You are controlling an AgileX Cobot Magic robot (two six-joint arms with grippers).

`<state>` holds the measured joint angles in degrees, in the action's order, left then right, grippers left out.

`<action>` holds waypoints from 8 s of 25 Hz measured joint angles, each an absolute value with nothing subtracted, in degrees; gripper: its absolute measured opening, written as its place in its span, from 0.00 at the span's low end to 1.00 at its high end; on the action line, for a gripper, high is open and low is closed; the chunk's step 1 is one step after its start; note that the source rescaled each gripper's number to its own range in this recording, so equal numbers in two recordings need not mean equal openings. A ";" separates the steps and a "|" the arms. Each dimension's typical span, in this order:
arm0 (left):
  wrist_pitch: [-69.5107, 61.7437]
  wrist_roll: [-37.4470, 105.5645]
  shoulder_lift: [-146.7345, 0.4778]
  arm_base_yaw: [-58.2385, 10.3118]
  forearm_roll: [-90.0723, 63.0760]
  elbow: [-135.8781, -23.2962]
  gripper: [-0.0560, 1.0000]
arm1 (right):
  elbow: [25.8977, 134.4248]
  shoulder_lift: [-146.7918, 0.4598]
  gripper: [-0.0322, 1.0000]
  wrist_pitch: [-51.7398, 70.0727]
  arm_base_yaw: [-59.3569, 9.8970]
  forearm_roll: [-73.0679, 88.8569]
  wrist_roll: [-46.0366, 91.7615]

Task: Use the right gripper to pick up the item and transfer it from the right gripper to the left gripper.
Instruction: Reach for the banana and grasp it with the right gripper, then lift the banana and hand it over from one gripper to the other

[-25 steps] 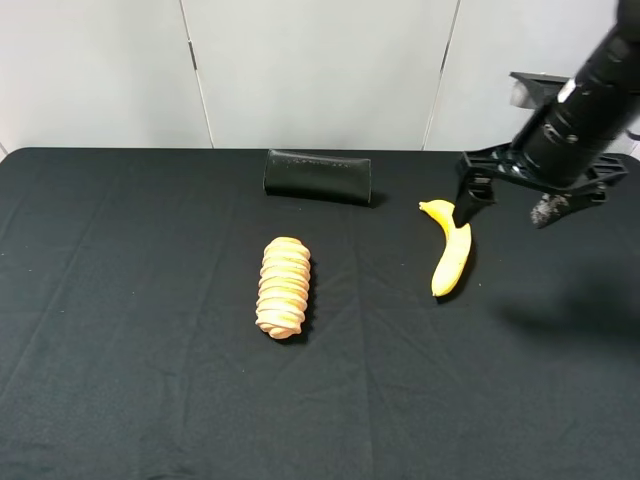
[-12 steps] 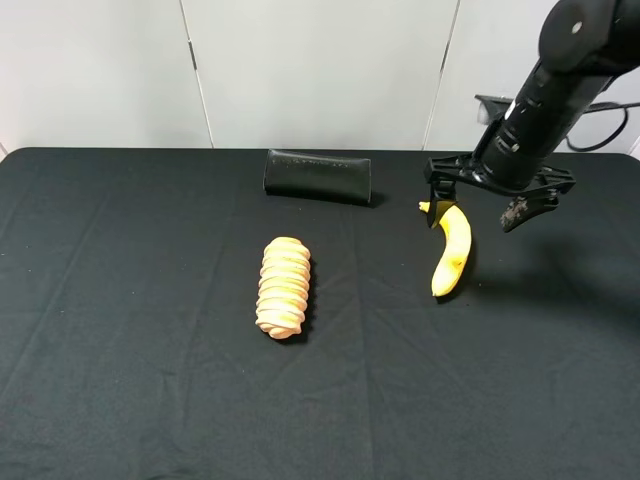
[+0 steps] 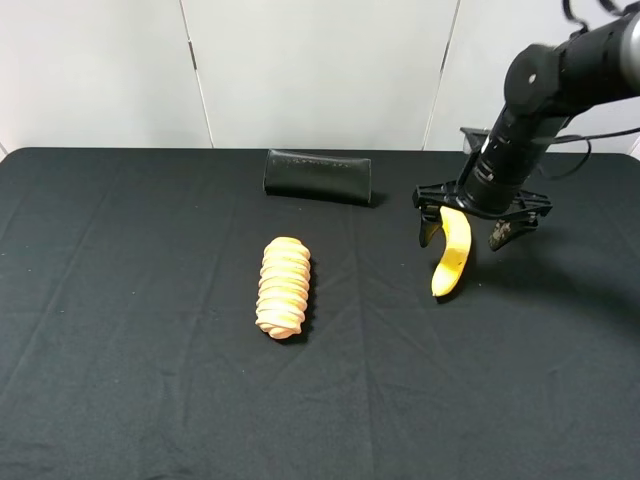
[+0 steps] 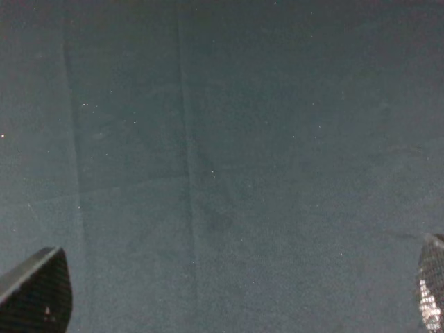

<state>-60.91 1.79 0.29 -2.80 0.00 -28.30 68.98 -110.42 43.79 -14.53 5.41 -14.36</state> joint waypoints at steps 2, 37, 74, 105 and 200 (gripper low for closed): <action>-60.91 1.79 0.29 -2.80 0.00 -28.30 0.98 | 68.98 -111.90 1.00 43.41 -14.53 5.13 -14.48; -60.91 1.79 0.29 -2.80 0.00 -28.30 0.98 | 69.24 -116.27 0.04 47.96 -14.53 5.37 -15.21; -60.91 1.79 0.29 -2.80 0.00 -28.30 0.98 | 69.19 -92.60 0.04 60.53 -14.53 5.16 1.08; -60.91 1.79 0.29 -2.80 0.00 -28.30 0.98 | 69.19 -89.73 0.04 65.96 -48.22 -4.63 11.71; -19.10 31.52 -74.20 -44.10 -16.90 -50.06 0.06 | 79.24 -91.58 0.83 69.58 -49.66 -1.81 14.23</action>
<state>-19.10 31.52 -74.20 -44.10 -16.90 -50.06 79.24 -91.58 69.58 -49.66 -1.81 14.23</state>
